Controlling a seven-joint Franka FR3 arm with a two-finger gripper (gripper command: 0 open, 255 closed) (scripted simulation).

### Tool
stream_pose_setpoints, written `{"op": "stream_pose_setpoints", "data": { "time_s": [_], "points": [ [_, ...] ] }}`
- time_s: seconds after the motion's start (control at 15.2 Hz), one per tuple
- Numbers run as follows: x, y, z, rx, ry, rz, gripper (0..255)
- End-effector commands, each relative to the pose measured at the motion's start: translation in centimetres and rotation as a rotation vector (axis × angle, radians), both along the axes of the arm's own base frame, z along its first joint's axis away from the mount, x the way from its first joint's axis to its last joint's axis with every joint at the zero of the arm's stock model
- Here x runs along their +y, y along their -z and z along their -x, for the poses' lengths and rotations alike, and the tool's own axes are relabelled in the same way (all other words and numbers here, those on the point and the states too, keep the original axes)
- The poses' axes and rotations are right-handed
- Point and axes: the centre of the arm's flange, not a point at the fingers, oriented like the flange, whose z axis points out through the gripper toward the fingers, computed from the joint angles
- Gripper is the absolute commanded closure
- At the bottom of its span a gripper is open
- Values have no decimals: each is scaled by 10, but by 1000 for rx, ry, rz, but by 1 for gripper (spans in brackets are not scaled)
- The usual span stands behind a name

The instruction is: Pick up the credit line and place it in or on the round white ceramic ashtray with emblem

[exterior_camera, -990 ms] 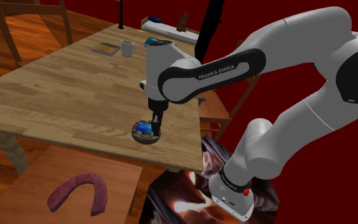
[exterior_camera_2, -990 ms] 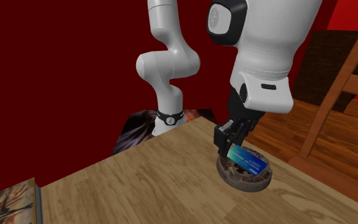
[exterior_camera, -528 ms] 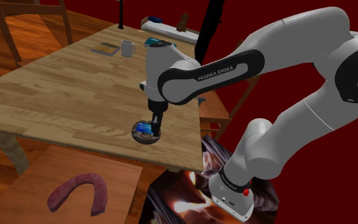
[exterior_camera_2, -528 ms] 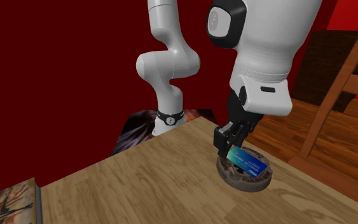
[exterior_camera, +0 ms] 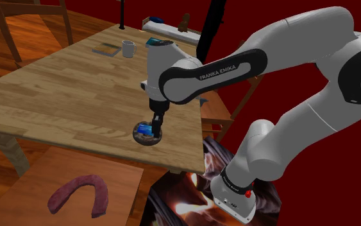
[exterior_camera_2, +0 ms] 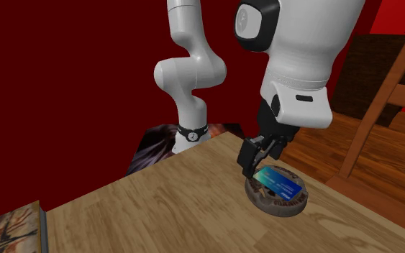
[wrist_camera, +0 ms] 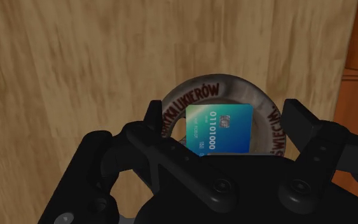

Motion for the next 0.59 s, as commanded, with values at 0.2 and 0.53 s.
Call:
{"op": "stream_pose_setpoints", "data": {
  "time_s": [0.2, 0.53],
  "points": [
    [3, -45, -5, 0, 0, 0, 0],
    [3, -45, -5, 0, 0, 0, 0]
  ]
}}
